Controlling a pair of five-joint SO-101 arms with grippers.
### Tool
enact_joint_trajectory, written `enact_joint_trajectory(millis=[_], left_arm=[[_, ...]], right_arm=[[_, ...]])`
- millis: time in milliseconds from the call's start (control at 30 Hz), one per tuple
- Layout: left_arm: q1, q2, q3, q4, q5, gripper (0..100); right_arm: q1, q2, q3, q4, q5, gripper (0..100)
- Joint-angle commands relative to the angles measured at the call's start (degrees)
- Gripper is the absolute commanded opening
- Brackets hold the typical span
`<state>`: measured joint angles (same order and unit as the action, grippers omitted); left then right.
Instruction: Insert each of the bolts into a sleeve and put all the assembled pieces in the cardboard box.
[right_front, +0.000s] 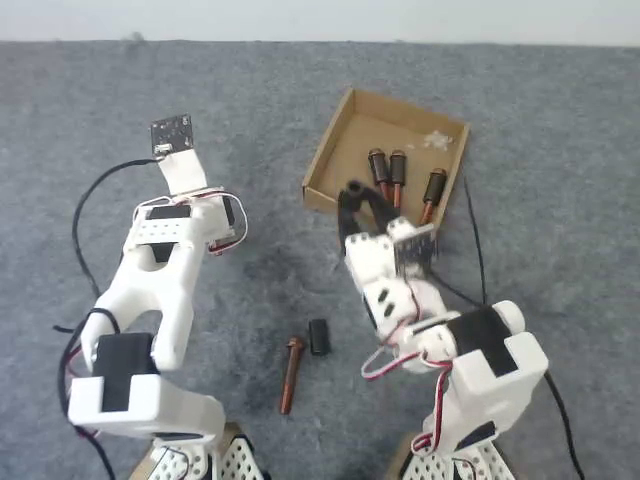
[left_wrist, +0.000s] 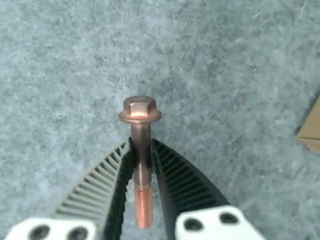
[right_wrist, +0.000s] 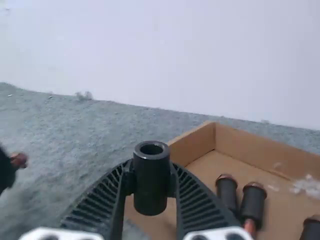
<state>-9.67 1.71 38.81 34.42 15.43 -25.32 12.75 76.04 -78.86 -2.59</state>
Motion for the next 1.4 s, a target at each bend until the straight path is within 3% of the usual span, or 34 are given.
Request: enact_joint_trajectory(millis=[0, 300, 633, 1000, 1133, 1267, 1367], left_arm=[[-0.1, -0.7, -3.5, -1.4, 0.4, 1], [0.0, -0.7, -3.4, -1.4, 0.4, 1], [0.5, -1.0, -3.1, -1.4, 0.3, 1], [4.5, -1.0, -2.9, -1.7, 0.3, 1], [4.5, -1.0, 0.0, -8.5, 0.3, 1], [4.5, -1.7, 6.1, -20.4, 0.5, 1], [4.7, -3.5, 9.0, -24.2, 0.5, 1]], right_arm=[[-2.1, -0.7, 5.9, -6.5, 0.7, 0.6], [-3.8, -0.6, 18.1, -14.8, 0.5, 0.6], [-10.9, -0.6, 17.2, -15.9, 0.5, 0.6], [-11.3, -0.6, 12.3, -13.1, 0.6, 0.6], [-11.0, -0.5, 7.9, -7.6, 0.5, 0.6], [-11.0, 0.0, 6.2, -6.8, 0.4, 0.6], [-11.1, 3.8, 5.4, -7.3, 0.4, 0.6]])
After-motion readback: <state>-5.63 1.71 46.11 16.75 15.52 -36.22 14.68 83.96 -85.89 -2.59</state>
